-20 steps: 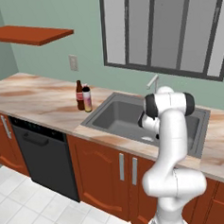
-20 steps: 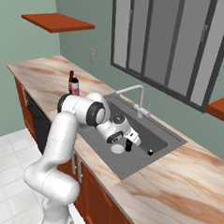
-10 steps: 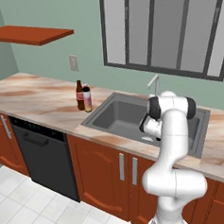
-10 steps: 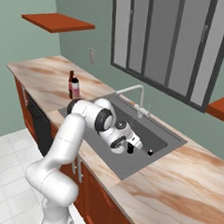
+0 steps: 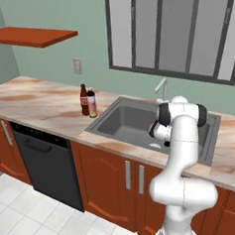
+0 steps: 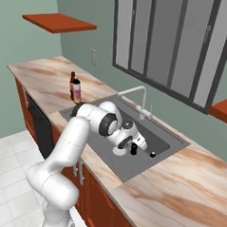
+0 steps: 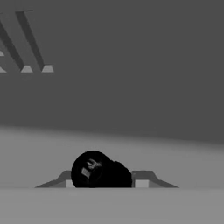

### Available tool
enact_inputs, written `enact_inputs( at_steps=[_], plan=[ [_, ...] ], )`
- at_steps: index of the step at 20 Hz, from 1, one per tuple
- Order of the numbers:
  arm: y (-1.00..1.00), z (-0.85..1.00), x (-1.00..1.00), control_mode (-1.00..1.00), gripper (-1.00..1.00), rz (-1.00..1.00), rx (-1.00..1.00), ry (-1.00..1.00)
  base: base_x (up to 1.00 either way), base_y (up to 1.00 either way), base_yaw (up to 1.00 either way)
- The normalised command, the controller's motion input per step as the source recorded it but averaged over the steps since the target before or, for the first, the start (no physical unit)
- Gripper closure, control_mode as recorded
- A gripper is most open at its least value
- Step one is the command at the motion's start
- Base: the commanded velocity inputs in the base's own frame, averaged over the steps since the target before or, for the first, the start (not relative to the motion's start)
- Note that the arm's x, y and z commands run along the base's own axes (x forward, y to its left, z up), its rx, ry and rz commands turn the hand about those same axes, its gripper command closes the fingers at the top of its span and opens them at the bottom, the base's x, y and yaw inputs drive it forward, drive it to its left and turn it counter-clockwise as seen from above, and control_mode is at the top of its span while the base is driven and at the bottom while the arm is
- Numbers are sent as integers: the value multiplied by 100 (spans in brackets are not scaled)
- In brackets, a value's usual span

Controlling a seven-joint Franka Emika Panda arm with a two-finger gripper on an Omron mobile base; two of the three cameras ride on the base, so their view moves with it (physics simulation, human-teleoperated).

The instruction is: Place the large bottle from the dining counter next to the other large bottle outside the sink, and place the small bottle from the dining counter next to the other small bottle inside the sink.

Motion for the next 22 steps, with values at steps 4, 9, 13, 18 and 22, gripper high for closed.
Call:
enact_inputs(
  at_steps=[4,9,13,18,22],
  plan=[
    [-6,-28,4,-100,100,-2,0,0,0,0,0],
    [-1,-34,-10,-100,100,0,0,0,0,0,0],
    [0,-40,-9,-100,100,0,0,0,0,0,0],
    [-3,-49,-10,-100,100,0,0,0,0,0,0],
    [-1,-56,-29,-100,100,0,0,0,0,0,0]
  ],
)
